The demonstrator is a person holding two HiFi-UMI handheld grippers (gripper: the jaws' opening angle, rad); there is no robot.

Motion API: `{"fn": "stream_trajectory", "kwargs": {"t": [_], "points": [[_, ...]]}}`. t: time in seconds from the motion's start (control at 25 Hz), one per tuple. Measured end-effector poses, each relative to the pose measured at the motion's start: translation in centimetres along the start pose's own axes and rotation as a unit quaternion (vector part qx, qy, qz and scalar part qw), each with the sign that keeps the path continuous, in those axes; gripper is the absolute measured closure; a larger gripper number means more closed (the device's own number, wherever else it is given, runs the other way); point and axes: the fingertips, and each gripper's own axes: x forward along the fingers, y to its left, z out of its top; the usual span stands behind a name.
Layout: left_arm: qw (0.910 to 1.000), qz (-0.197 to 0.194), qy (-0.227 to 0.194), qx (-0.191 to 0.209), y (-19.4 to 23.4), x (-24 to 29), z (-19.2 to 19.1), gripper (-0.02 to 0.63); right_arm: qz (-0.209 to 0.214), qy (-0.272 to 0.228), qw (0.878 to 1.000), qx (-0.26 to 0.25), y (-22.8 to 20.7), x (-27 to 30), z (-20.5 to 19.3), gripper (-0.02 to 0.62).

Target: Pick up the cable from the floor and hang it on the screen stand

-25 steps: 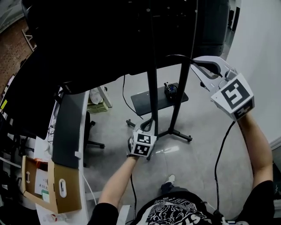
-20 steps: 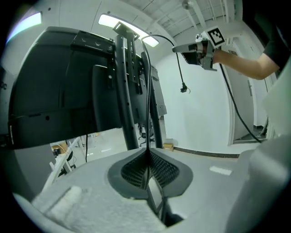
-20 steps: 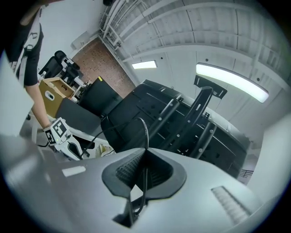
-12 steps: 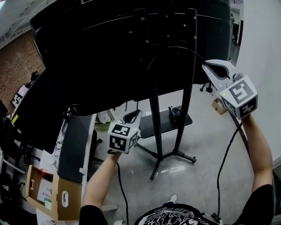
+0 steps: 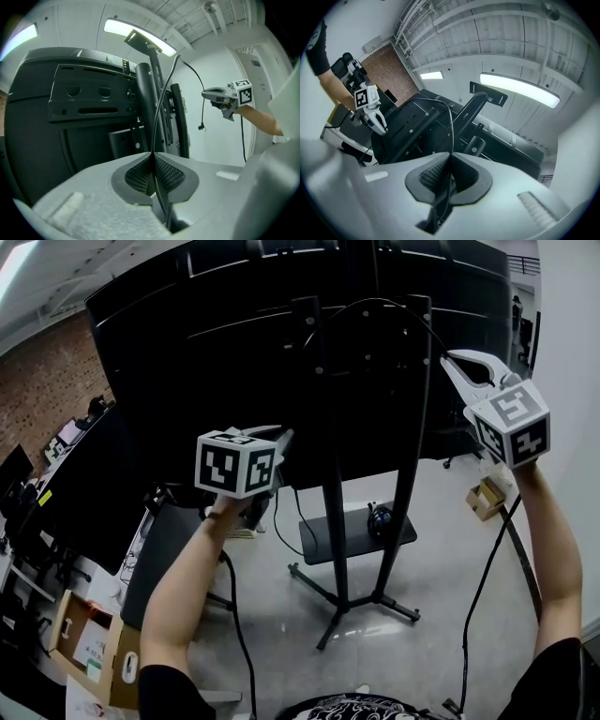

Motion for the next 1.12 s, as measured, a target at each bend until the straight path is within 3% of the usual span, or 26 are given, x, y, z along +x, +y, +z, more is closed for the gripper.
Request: {"fn": "stream_trajectory", "kwargs": {"t": [0.28, 0.6, 0.8, 1.0, 1.12], "points": [[0.9984, 0.037, 0.019, -0.038, 3.6, 0.6, 7.4, 0.589, -0.013, -0.014, 1.000, -0.022, -5.4, 2.8, 1.3, 0.580], [0.9874, 0.100, 0.098, -0.073, 6.6, 1.2, 11.8, 0.588, -0.015, -0.011, 0.999, -0.028, -9.9, 6.0, 2.1, 0.580], [0.9668, 0.129, 0.197, -0.099, 7.4, 2.2, 11.9, 0.584, -0.009, 0.010, 1.000, -0.018, -11.4, 8.0, 2.2, 0.580], [0.9329, 0.179, 0.290, -0.114, 8.6, 2.4, 11.3, 0.584, -0.007, 0.046, 0.999, -0.019, -12.9, 9.4, 1.1, 0.580], [0.9194, 0.202, 0.319, -0.111, 9.1, 2.4, 11.1, 0.584, -0.002, 0.073, 0.997, -0.005, -13.7, 10.2, -0.2, 0.580]]}}
